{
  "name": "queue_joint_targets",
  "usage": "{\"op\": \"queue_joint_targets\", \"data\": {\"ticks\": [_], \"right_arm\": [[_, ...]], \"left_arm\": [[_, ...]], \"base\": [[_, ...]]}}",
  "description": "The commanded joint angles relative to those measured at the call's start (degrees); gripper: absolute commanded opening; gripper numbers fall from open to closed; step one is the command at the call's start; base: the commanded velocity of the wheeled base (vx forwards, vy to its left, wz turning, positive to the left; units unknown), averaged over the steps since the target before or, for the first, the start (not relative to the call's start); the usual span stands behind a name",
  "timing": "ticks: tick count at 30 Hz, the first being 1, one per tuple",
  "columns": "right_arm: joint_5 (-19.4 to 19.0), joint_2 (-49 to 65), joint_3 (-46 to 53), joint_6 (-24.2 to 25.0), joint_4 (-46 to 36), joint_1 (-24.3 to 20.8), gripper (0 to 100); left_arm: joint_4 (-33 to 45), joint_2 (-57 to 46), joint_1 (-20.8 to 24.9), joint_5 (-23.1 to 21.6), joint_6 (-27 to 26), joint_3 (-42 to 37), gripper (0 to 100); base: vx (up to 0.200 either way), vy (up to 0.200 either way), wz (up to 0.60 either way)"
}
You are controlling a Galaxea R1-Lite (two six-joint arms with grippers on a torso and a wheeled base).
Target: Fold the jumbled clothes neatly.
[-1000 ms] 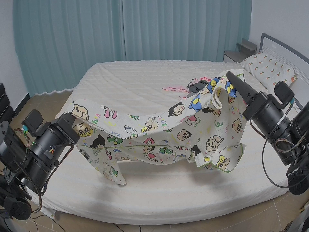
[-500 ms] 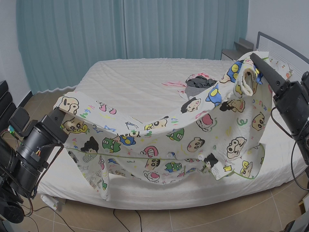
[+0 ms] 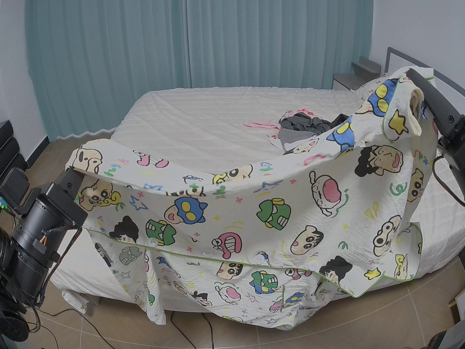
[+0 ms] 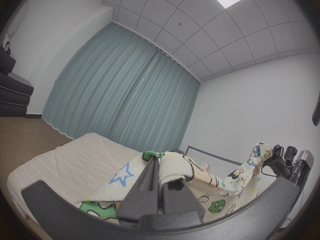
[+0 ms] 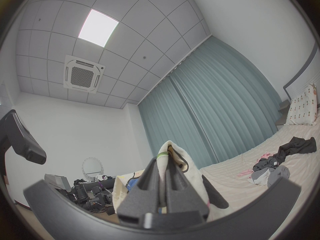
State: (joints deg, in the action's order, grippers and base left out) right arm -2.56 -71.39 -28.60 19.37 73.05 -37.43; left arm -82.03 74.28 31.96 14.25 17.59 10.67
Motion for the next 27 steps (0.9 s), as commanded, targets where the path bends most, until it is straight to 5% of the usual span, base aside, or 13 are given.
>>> {"op": "queue_joint_targets", "data": {"ticks": [1, 11, 19, 27], "right_arm": [[-0.2, -0.6, 0.6, 0.2, -0.4, 0.8, 0], [0.0, -6.8, 2.1, 0.1, -0.7, 5.1, 0], [0.0, -13.0, 1.2, -0.6, 0.0, 8.7, 0], [-0.1, -20.0, -2.5, -2.1, 0.5, 12.6, 0]], "left_arm": [[-0.1, -0.4, 0.1, 0.0, 0.0, -2.2, 0], [-0.1, 5.4, -0.1, 0.2, 0.1, -7.1, 0], [-0.1, 14.4, -0.6, 1.7, 0.4, -0.7, 0], [-0.1, 25.4, -4.4, 1.4, 0.3, 7.9, 0]], "base": [[0.0, 0.0, 0.0], [0.0, 0.0, 0.0], [0.0, 0.0, 0.0], [0.2, 0.0, 0.0]]}}
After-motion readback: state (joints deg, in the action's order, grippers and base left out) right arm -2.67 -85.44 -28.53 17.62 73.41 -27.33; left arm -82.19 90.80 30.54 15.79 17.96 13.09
